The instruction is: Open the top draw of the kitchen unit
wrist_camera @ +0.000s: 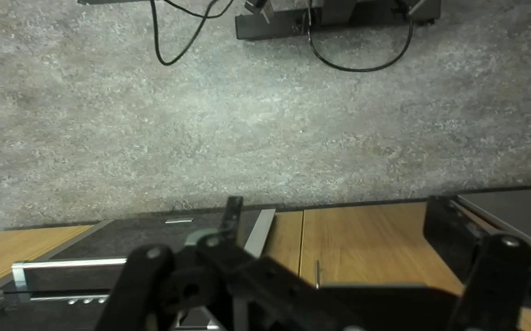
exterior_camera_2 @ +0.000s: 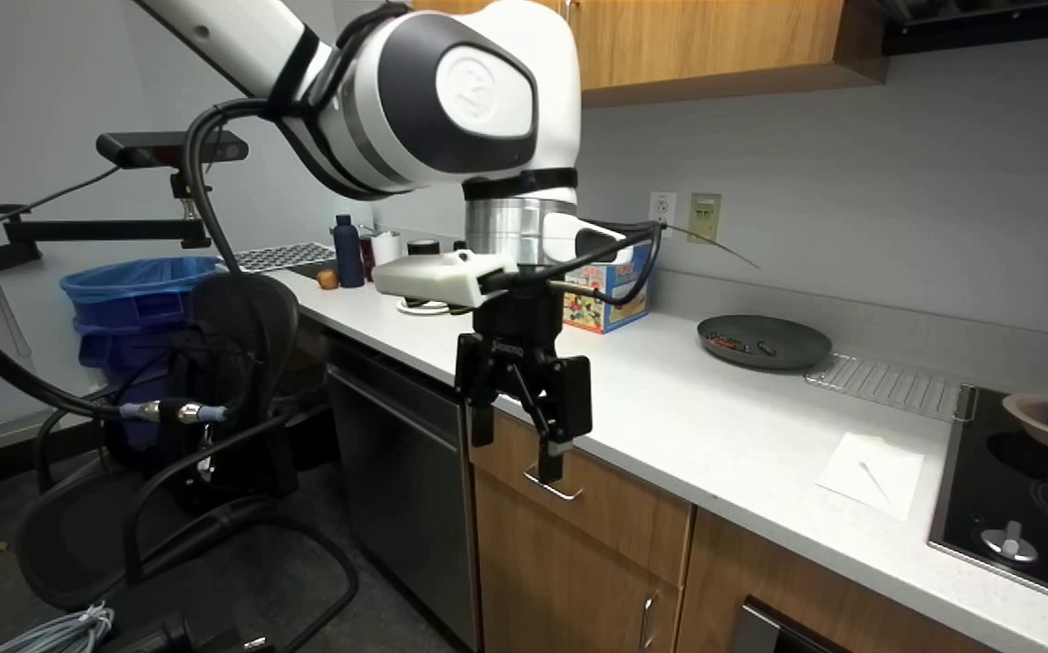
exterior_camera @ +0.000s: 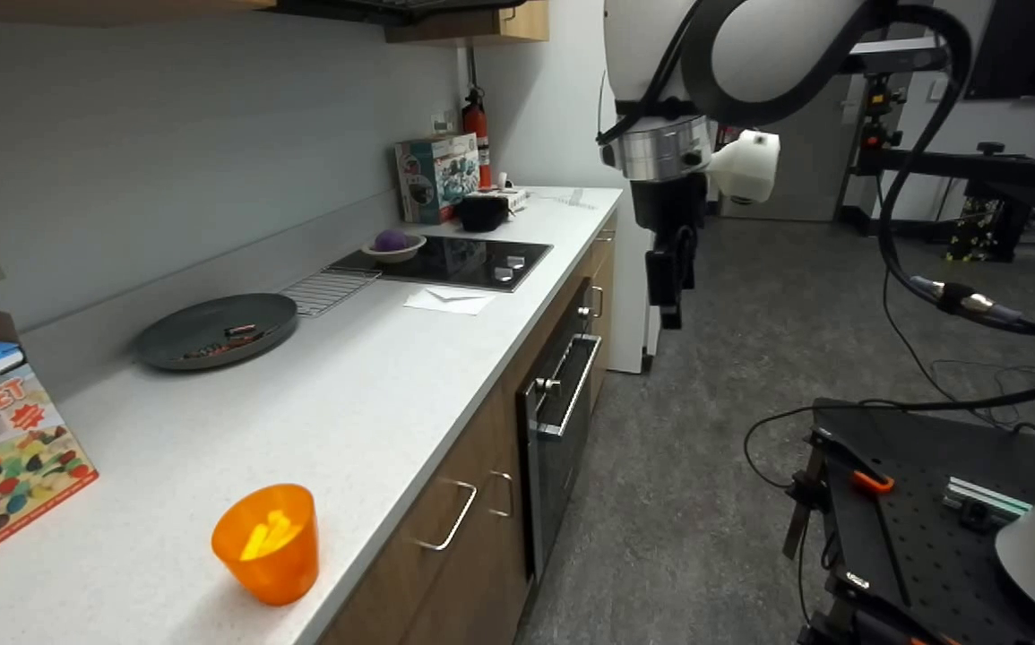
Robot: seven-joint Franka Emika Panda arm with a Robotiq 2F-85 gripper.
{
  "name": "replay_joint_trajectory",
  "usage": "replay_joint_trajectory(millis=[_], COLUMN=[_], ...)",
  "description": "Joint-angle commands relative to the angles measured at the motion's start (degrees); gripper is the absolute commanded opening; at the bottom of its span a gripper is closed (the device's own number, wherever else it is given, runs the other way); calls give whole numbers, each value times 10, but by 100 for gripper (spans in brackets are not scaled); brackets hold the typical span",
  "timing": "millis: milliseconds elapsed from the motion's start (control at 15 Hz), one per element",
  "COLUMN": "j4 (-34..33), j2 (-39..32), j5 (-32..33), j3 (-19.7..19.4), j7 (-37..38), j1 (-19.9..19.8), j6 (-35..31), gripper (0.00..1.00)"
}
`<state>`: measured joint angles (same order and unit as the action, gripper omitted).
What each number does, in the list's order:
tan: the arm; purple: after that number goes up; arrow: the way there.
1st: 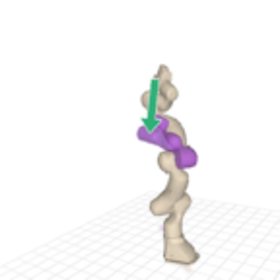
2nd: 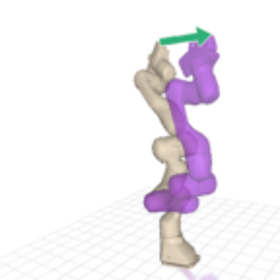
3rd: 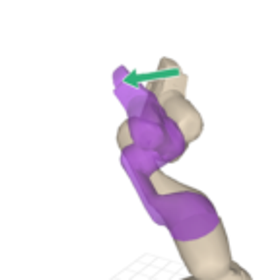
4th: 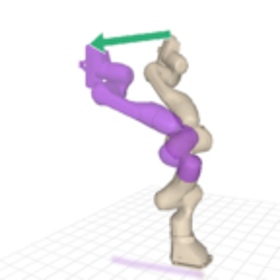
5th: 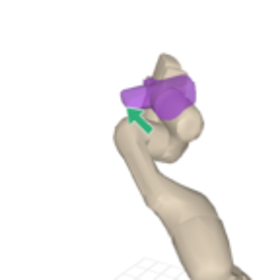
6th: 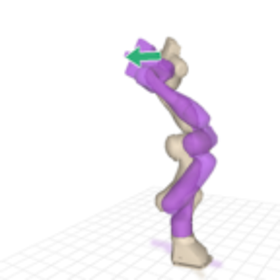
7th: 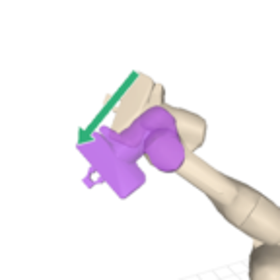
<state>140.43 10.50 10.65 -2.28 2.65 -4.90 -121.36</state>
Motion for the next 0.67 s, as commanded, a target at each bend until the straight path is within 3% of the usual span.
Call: replay_joint_trajectory(millis=[0, 333, 600], j4=[-66, -135, -153], j2=[-94, -197, -240], j5=[-56, -134, -149], j3=[-7, 5, 19], j7=[5, 4, -8], j1=[7, 14, 27], j6=[-51, -90, -101], gripper=[100, 100, 100])
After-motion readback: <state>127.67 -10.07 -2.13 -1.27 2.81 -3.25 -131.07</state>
